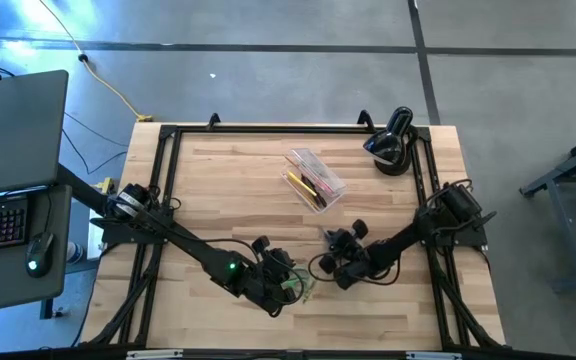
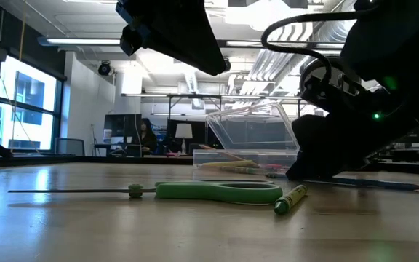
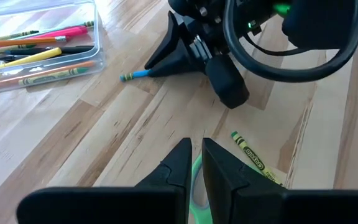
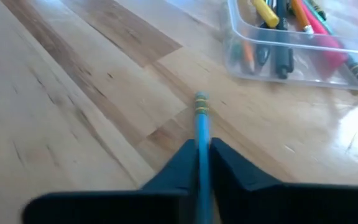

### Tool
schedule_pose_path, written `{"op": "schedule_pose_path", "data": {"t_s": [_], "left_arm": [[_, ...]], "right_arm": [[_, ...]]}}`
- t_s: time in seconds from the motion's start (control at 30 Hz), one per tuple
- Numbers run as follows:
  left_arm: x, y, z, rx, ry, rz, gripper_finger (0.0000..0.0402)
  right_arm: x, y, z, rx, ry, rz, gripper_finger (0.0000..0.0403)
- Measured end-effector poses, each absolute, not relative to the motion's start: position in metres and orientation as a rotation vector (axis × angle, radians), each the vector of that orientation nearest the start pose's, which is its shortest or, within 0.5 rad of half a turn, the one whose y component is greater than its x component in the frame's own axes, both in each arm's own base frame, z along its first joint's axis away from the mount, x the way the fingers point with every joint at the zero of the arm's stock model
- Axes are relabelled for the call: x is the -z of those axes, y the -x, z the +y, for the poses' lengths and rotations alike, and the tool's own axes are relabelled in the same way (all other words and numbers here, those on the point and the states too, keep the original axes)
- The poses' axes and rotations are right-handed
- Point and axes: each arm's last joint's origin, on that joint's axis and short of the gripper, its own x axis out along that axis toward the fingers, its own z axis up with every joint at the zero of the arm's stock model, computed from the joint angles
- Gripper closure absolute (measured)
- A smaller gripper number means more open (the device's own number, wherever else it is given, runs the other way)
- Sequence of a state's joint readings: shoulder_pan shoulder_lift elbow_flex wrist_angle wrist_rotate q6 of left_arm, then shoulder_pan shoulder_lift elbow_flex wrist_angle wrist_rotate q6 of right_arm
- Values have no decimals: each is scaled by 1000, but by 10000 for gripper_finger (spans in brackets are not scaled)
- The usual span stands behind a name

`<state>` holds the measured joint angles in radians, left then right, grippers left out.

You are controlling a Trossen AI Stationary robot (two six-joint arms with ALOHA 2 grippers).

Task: Pick & place school supplies into a supply box
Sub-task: Put the blue pencil into the supply box

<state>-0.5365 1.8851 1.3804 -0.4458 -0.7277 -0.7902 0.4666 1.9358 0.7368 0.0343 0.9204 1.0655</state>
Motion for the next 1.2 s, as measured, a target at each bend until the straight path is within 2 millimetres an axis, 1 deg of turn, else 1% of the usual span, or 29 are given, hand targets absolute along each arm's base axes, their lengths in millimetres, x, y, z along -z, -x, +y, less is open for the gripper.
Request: {"op": "schedule_pose_path", "data": {"t_s": [0.07,0.2,0.3,0.37,0.47,0.6,0.67,0.73,0.83,0.9,1.03,1.1,1.2], "left_arm": [[-216,-351,-186,-453,188,633,334],[-216,-351,-186,-453,188,633,334],[-216,-351,-187,-453,201,630,334],[-220,-350,-186,-466,217,610,334],[-233,-347,-184,-461,247,580,334],[-252,-341,-180,-457,320,534,334],[-264,-337,-178,-444,355,509,334],[-275,-334,-176,-420,387,487,334],[-287,-329,-174,-398,391,463,334],[-293,-326,-172,-390,382,452,334],[-299,-324,-170,-391,375,436,334],[-299,-324,-170,-393,374,435,334],[-299,-324,-170,-383,375,444,334]], "right_arm": [[-65,-271,113,778,-213,563,392],[-65,-269,119,758,-201,557,379],[-65,-267,123,754,-183,538,394],[-68,-266,127,737,-184,531,396],[-75,-268,133,682,-219,521,390],[-93,-270,139,614,-199,490,398],[-105,-272,139,611,-176,448,397],[-119,-276,134,633,-136,392,396],[-138,-286,114,686,-51,346,400],[-146,-296,94,714,-18,344,400],[-154,-316,41,696,-48,359,401],[-155,-321,15,712,-61,363,402],[-158,-323,-11,769,-2,366,402]]}}
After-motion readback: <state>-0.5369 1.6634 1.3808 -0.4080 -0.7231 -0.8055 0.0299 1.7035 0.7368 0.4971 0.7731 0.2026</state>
